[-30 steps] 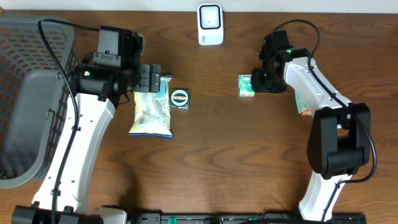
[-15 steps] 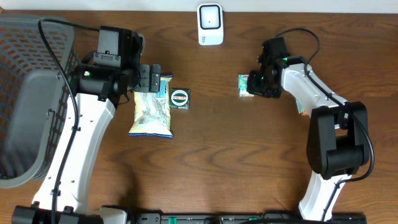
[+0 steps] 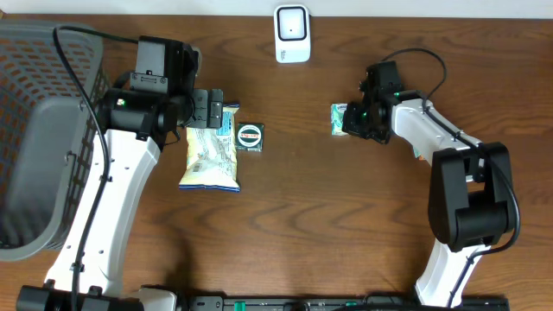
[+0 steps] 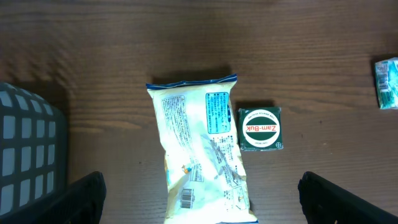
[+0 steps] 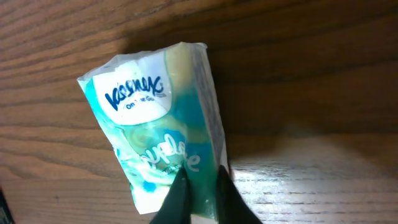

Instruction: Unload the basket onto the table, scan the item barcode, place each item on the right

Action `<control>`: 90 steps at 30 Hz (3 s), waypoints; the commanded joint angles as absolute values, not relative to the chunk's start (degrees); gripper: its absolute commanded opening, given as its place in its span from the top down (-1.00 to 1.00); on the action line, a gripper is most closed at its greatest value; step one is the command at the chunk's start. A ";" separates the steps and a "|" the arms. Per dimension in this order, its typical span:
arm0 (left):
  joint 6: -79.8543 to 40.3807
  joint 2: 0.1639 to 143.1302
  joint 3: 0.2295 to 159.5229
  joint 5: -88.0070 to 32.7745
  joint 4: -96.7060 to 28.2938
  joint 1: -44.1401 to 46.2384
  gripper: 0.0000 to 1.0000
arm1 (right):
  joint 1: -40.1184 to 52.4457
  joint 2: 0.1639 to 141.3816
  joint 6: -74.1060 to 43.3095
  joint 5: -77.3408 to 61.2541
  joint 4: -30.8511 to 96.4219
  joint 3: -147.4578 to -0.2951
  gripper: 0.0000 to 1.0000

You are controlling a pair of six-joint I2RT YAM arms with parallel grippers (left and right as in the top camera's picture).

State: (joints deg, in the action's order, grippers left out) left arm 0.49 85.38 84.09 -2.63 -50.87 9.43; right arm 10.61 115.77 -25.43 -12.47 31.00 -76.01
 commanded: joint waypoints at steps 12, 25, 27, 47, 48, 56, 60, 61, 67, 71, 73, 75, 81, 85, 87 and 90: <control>1.50 85.38 84.60 -2.31 -50.98 9.17 -0.95 | 4.05 104.60 -13.02 -56.45 32.67 -77.25 0.98; 1.50 85.38 84.60 -2.31 -50.98 9.17 -0.95 | -2.35 98.83 -14.70 -63.44 35.73 -77.12 0.98; 1.50 85.38 84.60 -2.31 -50.98 9.17 -0.95 | -1.39 99.20 -14.04 -56.21 37.67 -77.12 0.98; 1.50 85.38 84.60 -2.31 -50.98 9.17 -0.96 | 19.70 100.42 -8.60 -15.77 53.21 -77.76 0.38; 1.50 85.38 84.60 -2.31 -50.98 9.17 -0.96 | 20.23 100.40 -7.79 -16.14 54.17 -78.24 0.41; 1.50 85.38 84.60 -2.31 -50.98 9.17 -0.96 | 24.99 100.47 -2.87 -17.61 62.08 -79.70 0.98; 1.50 85.38 84.60 -2.28 -50.98 9.17 -0.96 | 26.15 100.47 -3.25 -12.88 65.54 -75.48 0.98; 1.50 85.38 84.60 -2.31 -50.98 9.17 -0.96 | 26.06 100.47 -3.84 -11.81 65.45 -74.65 0.98; 1.50 85.38 84.60 -2.31 -50.98 9.17 -0.95 | 24.82 100.47 -7.29 -2.63 63.68 -71.53 0.98; 1.50 85.38 84.60 -2.31 -50.98 9.17 -0.95 | 23.31 100.47 -8.86 2.98 61.71 -71.48 0.98; 1.50 85.38 84.60 -2.31 -50.98 9.17 -0.95 | 22.55 100.47 -9.58 6.46 59.75 -71.48 0.98; 1.50 85.38 84.60 -2.31 -50.98 9.17 -0.96 | 21.41 100.47 -9.61 8.10 56.62 -71.48 0.98; 1.50 85.38 84.60 -2.31 -50.98 9.17 -0.96 | 20.01 100.51 -7.14 -6.55 51.46 -71.48 0.98; 1.50 85.38 84.60 -2.31 -50.98 9.17 -0.96 | 21.93 101.38 -6.57 -7.75 54.59 -71.44 0.98; 1.50 85.38 84.60 -2.31 -50.98 9.17 -0.96 | 22.33 102.41 -6.59 -6.85 57.60 -71.44 0.98; 1.50 85.38 84.60 -2.31 -50.98 9.17 -0.95 | 21.89 104.22 -6.63 -6.26 63.16 -71.44 0.98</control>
State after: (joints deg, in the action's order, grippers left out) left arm 0.49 85.38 84.09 -2.63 -50.87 9.43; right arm 22.13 101.91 -7.18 -5.65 60.14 -71.55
